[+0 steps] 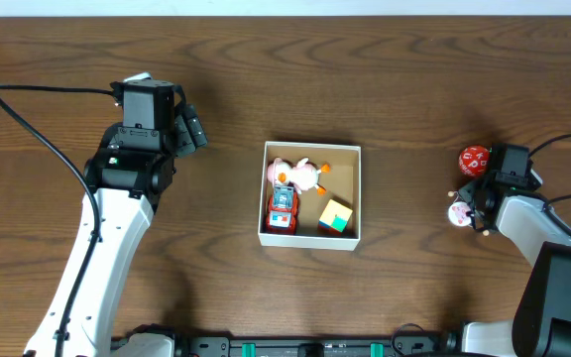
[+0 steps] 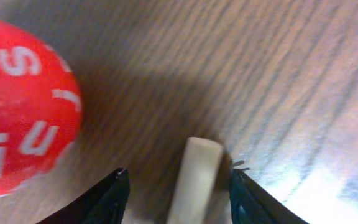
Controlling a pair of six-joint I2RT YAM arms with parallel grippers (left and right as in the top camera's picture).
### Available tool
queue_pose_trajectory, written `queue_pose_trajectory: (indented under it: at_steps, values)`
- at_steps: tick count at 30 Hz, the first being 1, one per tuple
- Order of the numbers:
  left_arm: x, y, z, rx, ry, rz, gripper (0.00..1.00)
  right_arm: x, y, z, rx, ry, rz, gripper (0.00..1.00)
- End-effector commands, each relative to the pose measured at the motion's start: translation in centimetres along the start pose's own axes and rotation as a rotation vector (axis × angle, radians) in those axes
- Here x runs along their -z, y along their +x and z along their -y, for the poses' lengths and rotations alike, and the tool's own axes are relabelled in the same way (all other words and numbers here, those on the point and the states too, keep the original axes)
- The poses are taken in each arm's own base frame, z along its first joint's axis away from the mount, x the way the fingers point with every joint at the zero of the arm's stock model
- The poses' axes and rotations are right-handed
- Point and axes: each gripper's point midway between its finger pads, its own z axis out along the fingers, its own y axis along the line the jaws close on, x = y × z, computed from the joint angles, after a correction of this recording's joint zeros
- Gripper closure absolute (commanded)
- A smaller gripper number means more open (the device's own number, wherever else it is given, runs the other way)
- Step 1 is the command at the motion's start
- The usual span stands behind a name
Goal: Pack container
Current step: 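Grasp the white stick toy by its stick with the right gripper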
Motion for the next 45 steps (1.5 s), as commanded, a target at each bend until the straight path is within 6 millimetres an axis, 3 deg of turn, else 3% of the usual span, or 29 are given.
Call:
queue_pose_trajectory:
  at_steps: [1, 14, 29, 30, 33, 45]
  values:
    - [0.9, -1.4, -0.1, 0.026, 0.002, 0.040, 0.02, -0.9, 3.4, 0.1, -0.040, -0.036, -0.147, 0.48]
    - [0.9, -1.4, -0.1, 0.027, 0.002, 0.040, 0.02, 0.1, 2.3, -0.3, 0.011, -0.058, -0.103, 0.64]
    - [0.9, -1.4, -0.1, 0.027, 0.002, 0.040, 0.02, 4.6, -0.8, -0.6, 0.150, -0.076, 0.065, 0.74]
    - [0.9, -1.4, -0.1, 0.027, 0.002, 0.040, 0.02, 4.8, -0.9, -0.6, 0.156, -0.078, 0.070, 0.74]
    - [0.9, -1.4, -0.1, 0.027, 0.002, 0.040, 0.02, 4.9, -0.7, -0.2, 0.152, -0.061, 0.063, 0.58]
    - [0.9, -1.4, -0.1, 0.027, 0.002, 0.040, 0.02, 4.1, -0.4, 0.3, 0.050, -0.033, 0.047, 0.51]
